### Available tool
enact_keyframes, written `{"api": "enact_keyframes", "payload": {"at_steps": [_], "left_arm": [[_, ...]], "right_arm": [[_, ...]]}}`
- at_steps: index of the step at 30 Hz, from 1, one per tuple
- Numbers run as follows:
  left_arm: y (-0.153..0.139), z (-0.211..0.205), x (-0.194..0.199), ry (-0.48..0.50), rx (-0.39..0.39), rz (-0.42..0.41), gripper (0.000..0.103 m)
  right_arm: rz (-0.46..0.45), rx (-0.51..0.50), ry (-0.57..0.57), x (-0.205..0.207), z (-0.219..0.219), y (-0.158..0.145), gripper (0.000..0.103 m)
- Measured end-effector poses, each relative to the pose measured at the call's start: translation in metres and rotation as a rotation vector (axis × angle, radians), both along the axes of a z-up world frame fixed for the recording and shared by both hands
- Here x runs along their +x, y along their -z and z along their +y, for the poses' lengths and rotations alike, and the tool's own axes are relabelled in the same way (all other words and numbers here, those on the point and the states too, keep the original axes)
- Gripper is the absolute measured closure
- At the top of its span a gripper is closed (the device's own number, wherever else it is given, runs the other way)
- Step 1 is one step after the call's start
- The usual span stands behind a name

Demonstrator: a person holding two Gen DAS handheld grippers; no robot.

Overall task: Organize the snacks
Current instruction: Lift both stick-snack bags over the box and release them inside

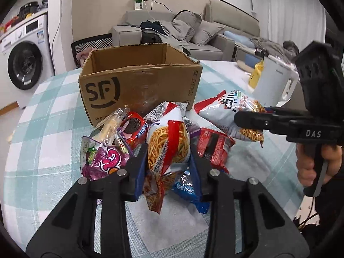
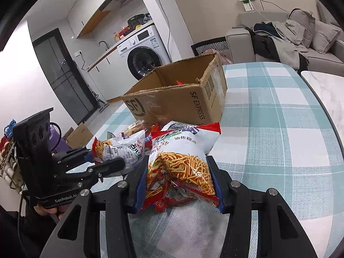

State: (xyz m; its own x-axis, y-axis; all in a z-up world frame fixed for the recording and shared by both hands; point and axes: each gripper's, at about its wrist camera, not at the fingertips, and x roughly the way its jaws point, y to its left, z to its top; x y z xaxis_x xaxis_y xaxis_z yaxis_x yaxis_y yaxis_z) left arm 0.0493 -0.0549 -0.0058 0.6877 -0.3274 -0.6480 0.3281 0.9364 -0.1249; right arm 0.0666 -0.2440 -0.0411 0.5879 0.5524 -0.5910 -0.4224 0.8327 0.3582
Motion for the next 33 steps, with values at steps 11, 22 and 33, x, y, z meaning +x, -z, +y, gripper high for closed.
{"api": "enact_keyframes", "payload": {"at_steps": [11,22,33], "left_arm": [[-0.022,0.031,-0.010,-0.035,-0.071,-0.047,0.071],[-0.059,0.055,-0.003,-0.109,-0.093,-0.113,0.071],[-0.091,0.065,0.025,-0.144,-0.097,-0.143,0.071]], "right_arm": [[-0.060,0.016,-0.003,-0.008,0.005,-0.022,0.053],[-0.133,0.026,0.015,-0.006,0.014,-0.061,0.053],[-0.155,0.026,0.042,0.018,0.029,-0.084,0.053]]}}
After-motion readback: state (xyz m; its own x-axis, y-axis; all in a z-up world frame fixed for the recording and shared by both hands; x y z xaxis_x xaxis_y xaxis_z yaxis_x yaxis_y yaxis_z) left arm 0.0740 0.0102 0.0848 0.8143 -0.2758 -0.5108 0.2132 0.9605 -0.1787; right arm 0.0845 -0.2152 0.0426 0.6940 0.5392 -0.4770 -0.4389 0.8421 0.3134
